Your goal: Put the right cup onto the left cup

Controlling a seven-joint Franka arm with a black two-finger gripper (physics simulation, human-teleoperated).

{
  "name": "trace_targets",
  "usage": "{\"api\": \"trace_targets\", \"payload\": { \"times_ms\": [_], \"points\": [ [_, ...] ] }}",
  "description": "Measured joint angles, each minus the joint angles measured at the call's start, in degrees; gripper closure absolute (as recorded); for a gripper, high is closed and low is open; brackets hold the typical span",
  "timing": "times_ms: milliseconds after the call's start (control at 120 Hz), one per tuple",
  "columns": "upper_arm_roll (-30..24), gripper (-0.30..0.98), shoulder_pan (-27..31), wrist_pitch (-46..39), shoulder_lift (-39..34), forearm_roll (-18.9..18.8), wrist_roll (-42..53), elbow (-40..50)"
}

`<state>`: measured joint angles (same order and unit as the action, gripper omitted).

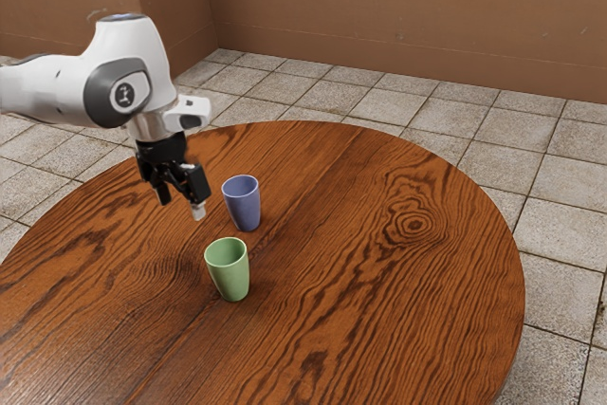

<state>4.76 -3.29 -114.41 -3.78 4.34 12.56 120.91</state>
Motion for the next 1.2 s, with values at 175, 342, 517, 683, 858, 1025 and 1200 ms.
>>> {"api": "trace_targets", "payload": {
  "times_ms": [175, 342, 517, 683, 858, 1025, 1200],
  "points": [
    [0.0, 0.00, 0.1, -6.9, 6.0, -0.1, -0.6, 0.9],
    [0.0, 0.00, -0.1, -11.8, 11.0, -0.1, -0.9, 0.9],
    [-0.1, 0.00, -0.1, -14.9, 13.8, -0.1, -1.2, 1.0],
    [-0.4, 0.25, -0.1, -16.3, 14.9, -0.1, -1.4, 1.0],
    [-0.8, 0.59, -0.1, -16.9, 15.1, -0.1, -1.5, 1.0],
    [-1.0, 0.71, -0.1, -17.2, 15.1, -0.2, -1.5, 1.0],
    [-1.1, 0.76, -0.1, -17.2, 14.9, -0.2, -1.6, 1.0]
  ]
}}
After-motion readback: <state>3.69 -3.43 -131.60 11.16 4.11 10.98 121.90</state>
